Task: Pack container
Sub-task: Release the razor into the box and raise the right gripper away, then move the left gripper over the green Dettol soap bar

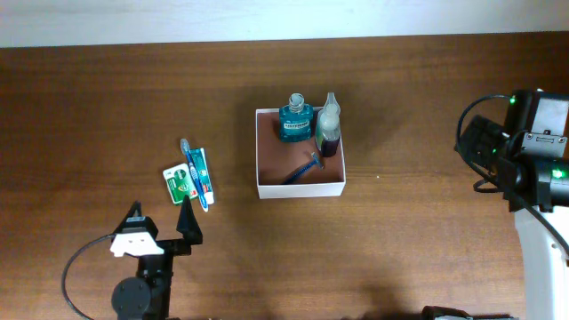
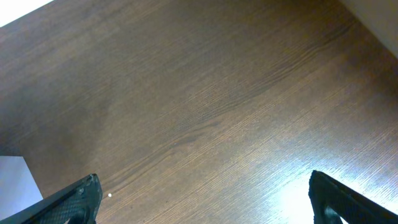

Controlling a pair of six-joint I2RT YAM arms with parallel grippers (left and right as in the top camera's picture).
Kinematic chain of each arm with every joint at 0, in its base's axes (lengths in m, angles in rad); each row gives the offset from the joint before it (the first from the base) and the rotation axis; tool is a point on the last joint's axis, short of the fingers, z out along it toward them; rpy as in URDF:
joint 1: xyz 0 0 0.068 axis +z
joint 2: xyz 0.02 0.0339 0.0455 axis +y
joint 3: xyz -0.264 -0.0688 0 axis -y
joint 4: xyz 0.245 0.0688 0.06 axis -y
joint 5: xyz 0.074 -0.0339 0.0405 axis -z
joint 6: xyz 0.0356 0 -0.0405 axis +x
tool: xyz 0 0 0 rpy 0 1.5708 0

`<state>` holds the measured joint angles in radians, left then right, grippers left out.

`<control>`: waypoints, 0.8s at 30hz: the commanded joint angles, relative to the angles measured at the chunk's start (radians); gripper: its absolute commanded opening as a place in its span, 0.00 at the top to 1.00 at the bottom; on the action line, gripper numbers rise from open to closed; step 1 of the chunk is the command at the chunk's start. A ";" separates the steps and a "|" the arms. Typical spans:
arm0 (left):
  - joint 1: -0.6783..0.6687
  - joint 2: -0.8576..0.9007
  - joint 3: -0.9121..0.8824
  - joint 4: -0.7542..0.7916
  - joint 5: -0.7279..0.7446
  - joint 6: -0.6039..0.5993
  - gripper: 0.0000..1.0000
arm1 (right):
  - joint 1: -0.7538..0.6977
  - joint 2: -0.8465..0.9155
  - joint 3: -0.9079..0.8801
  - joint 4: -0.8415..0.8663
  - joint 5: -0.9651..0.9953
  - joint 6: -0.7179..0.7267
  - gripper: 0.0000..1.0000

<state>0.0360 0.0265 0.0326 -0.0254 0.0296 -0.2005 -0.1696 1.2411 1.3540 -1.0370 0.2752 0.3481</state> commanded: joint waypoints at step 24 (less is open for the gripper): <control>0.006 1.197 0.815 -0.478 0.107 0.047 0.01 | -0.008 0.007 0.010 0.000 -0.002 0.011 0.01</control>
<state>0.0372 1.1679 0.8341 -0.4942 0.1200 -0.1322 -0.1707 1.2484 1.3548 -1.0405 0.2684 0.3489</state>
